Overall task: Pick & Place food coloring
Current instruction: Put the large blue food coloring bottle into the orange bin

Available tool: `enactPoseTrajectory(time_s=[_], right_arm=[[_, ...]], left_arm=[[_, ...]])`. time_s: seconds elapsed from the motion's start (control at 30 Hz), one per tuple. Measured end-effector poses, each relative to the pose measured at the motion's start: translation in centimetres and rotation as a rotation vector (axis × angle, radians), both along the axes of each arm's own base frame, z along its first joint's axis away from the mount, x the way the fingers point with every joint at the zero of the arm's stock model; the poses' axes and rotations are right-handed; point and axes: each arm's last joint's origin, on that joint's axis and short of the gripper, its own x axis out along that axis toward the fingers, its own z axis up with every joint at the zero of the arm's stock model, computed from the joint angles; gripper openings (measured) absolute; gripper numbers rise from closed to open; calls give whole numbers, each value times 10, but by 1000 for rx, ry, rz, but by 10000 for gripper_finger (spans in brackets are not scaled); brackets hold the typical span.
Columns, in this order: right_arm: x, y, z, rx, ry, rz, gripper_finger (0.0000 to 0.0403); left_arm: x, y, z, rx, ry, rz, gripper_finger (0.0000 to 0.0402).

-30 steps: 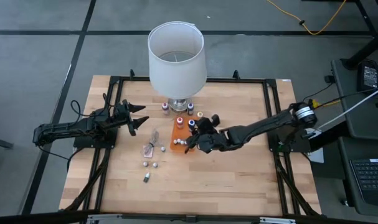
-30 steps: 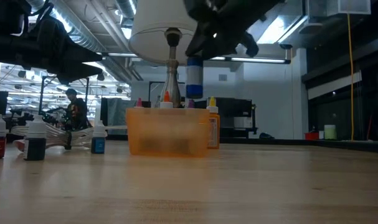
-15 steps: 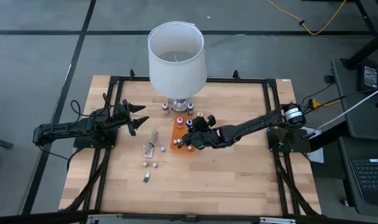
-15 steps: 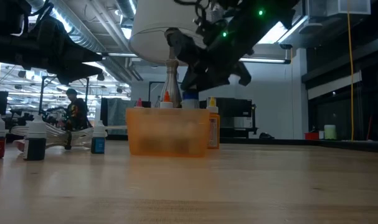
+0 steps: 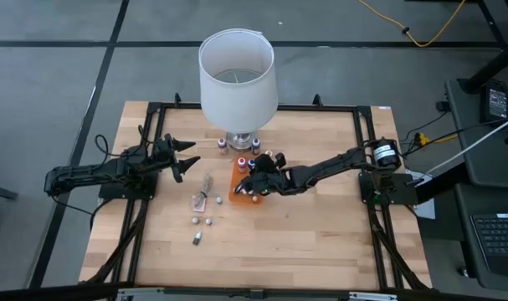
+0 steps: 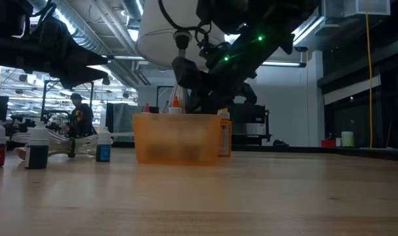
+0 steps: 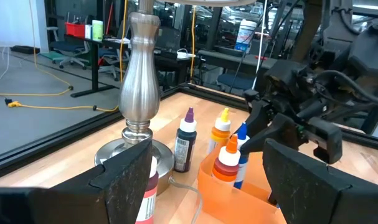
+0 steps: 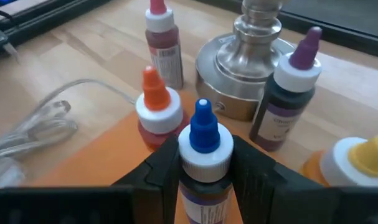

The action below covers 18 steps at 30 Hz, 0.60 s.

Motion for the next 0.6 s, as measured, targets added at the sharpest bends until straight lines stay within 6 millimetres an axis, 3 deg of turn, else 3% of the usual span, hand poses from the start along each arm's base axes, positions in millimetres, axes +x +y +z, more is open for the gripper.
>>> enactPoseTrajectory(time_s=[0.6], right_arm=[[9,-9,-7,-3,-30,20,120]], left_arm=[[0,0,0,0,0,0,294]])
